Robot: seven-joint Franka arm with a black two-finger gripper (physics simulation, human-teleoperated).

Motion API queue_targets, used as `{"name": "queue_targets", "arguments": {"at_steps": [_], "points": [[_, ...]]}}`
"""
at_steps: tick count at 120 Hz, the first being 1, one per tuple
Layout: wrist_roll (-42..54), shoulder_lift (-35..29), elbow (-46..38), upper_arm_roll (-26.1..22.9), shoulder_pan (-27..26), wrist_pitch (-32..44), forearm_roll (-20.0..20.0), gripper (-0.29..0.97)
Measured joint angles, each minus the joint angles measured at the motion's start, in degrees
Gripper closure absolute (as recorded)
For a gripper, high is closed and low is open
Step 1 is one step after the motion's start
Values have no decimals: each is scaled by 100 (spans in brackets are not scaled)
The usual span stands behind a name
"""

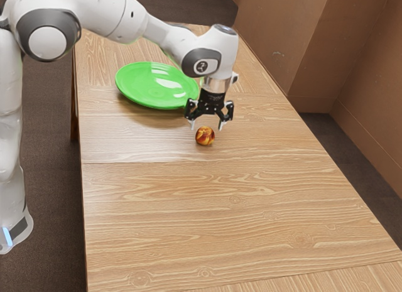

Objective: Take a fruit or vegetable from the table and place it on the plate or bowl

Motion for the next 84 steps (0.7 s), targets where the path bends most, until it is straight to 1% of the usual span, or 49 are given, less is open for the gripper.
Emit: {"name": "queue_targets", "arguments": {"at_steps": [84], "points": [[83,318,5,-6,-44,187,-163,0]]}}
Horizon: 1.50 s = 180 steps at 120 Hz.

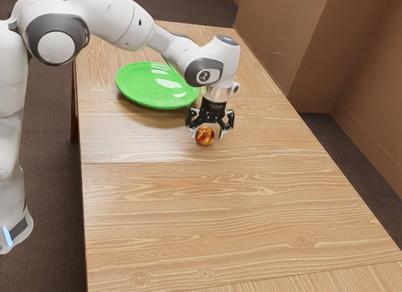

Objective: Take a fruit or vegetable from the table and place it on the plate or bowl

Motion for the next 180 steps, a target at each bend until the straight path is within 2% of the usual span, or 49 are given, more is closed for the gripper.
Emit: {"name": "queue_targets", "arguments": {"at_steps": [36,64,76,107,113,127,149,160,180], "points": [[37,86,0,5,25,46,-133,2],[53,107,0,6,28,55,-239,28],[47,45,1,13,17,52,-235,32],[15,-1125,-70,55,-7,-23,-25,33],[13,-1320,-153,58,223,-70,3,33],[11,-1777,-526,58,1324,-152,38,33],[12,-2203,-967,58,2081,-219,54,33],[18,-2127,-973,58,2348,-240,47,33],[52,-1592,-608,59,2633,-253,-40,33]]}}
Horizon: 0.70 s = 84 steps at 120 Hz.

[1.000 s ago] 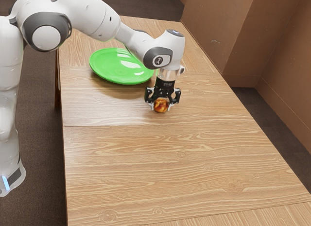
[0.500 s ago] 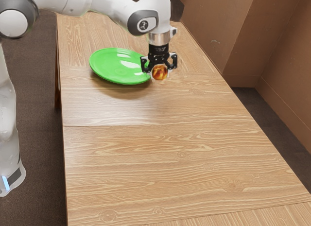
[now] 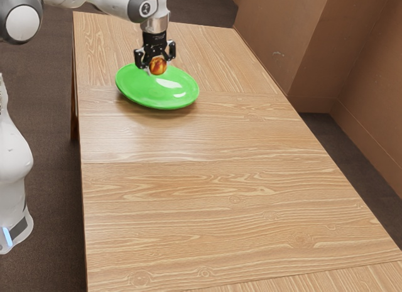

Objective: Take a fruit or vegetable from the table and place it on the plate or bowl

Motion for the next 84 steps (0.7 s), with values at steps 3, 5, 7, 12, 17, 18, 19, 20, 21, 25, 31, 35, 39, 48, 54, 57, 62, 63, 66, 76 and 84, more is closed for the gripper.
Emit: {"name": "queue_targets", "arguments": {"at_steps": [3,5,7,12,17,18,19,20,21,25,31,35,39,48,54,57,62,63,66,76,84], "points": [[5,53,44,-1,6,0,-14,33],[8,77,66,-1,7,0,-22,33],[12,93,81,-1,7,0,-30,32],[22,113,100,-1,5,1,-131,25],[32,118,108,-1,-9,3,-258,18],[33,116,109,-1,-13,3,-278,17],[35,113,110,-1,-17,3,-298,16],[37,111,111,-1,-22,3,-316,15],[39,109,111,-1,-26,3,-332,15],[46,101,113,-1,-40,4,-390,12],[56,72,114,-1,-51,4,-451,8],[59,16,115,-6,-80,5,-475,6],[52,-101,127,-33,-207,5,-444,5],[-56,-356,277,-407,-569,9,-166,3],[-223,-241,659,-858,-745,1,-34,2],[-376,-105,972,-1170,-827,-67,19,2],[-709,293,1800,-1788,-917,-315,92,1],[-780,375,1966,-1902,-943,-374,107,1],[-986,591,2397,-2208,-1044,-555,176,1],[-1616,980,3140,-2859,-1662,-1139,436,1],[-2080,1025,3322,-3033,-2254,-1589,533,0]]}}
